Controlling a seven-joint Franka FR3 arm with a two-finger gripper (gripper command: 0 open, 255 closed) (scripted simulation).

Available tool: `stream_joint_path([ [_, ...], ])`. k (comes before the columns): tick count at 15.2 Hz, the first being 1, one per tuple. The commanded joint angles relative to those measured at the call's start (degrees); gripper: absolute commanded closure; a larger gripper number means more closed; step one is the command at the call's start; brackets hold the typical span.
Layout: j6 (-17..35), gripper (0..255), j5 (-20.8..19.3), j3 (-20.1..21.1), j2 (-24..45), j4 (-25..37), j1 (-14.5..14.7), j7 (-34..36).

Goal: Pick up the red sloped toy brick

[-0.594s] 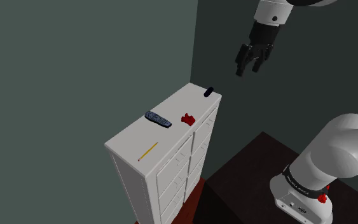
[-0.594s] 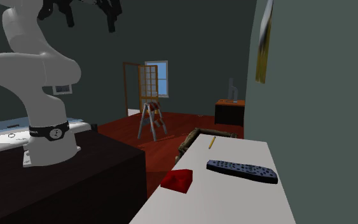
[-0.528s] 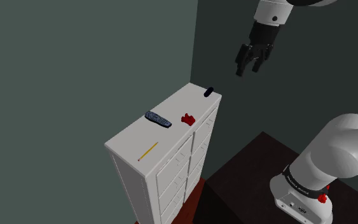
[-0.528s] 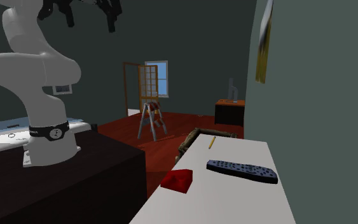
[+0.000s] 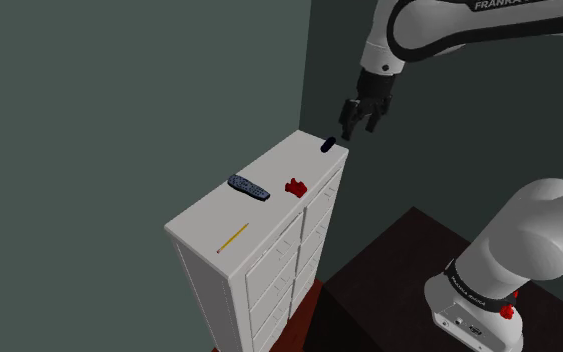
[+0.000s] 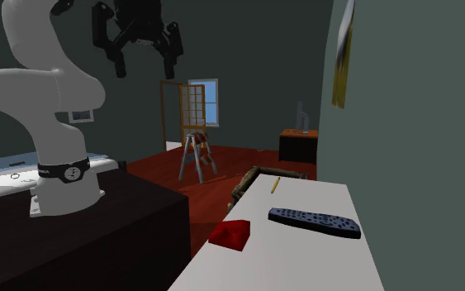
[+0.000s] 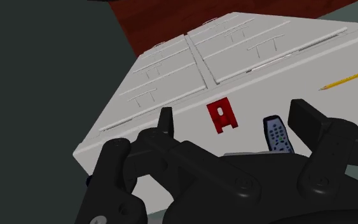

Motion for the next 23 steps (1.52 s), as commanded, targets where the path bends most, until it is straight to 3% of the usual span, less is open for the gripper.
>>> stream_joint_path([
  [1, 3.98, 0, -0.16, 0.6, 3.15, -0.73, 0.13, -0.12],
  [13, 24.37, 0, -4.25, 3.95, 27.89, 3.32, 0.27, 1.66],
  [23, 33.95, 0, -11.56, 3.72, 48.81, 13.96, 1.87, 5.63],
])
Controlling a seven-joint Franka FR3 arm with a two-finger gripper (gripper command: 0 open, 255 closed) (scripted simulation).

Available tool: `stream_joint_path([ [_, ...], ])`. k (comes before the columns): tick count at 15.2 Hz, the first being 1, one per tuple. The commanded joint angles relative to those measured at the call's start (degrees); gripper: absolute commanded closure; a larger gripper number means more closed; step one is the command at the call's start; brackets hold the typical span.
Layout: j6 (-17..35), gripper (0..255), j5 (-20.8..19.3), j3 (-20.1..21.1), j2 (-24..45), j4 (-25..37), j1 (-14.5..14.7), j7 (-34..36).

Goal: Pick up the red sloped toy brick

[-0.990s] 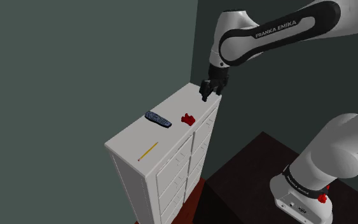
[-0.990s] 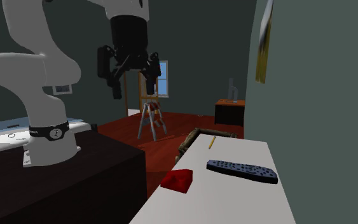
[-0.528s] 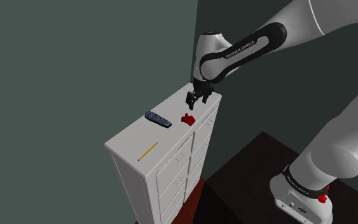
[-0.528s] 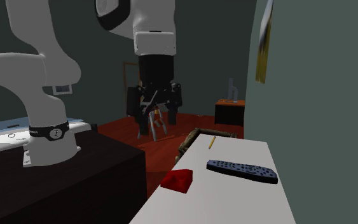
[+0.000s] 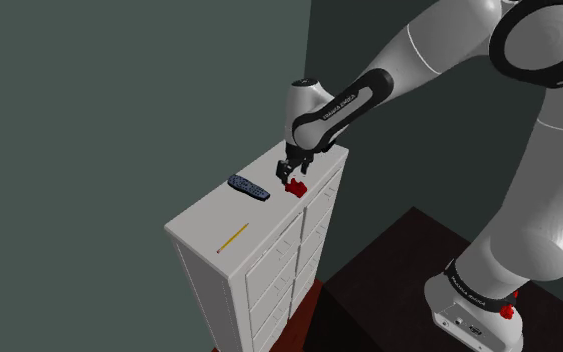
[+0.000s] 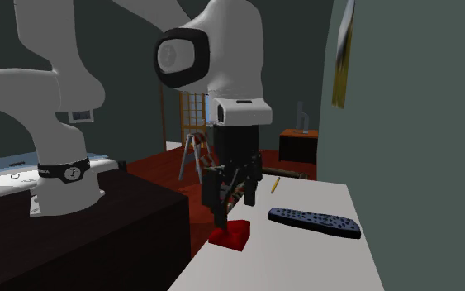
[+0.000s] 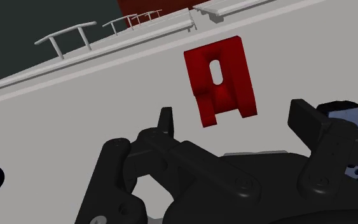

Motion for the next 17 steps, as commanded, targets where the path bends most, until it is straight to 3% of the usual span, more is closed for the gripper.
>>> stream_joint_path([
  [1, 1.19, 0, -0.66, -0.23, 1.79, 0.57, 0.21, 0.32],
  [9, 5.4, 0, -1.97, -0.92, 5.92, 0.44, 0.69, 1.3],
  [10, 5.44, 255, -1.95, -0.91, 5.83, 0.31, 0.67, 1.28],
  [17, 5.6, 255, -1.96, -0.97, 5.87, 0.19, 0.57, 1.17],
])
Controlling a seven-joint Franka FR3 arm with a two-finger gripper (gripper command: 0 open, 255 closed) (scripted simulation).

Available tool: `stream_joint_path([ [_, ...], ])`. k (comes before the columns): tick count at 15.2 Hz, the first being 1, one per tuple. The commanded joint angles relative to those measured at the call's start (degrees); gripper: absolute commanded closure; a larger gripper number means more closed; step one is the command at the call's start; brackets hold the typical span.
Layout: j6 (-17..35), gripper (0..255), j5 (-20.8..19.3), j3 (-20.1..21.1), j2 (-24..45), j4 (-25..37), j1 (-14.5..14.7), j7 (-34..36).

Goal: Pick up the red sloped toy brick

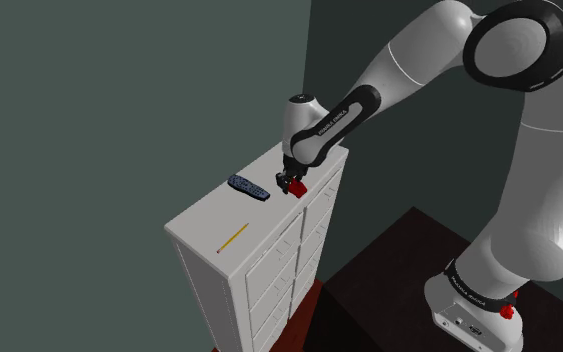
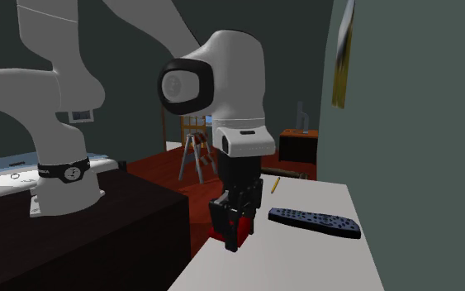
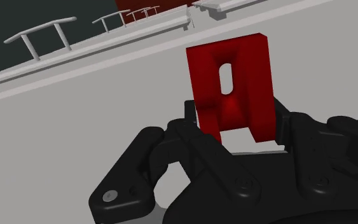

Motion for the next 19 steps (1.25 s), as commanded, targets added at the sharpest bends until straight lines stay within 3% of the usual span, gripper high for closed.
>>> stream_joint_path([
  [1, -0.02, 255, -0.08, -0.29, 0.2, -0.37, -0.14, 0.11],
  [19, -10.26, 255, 2.76, 1.07, -8.54, 1.28, -1.05, -2.02],
])
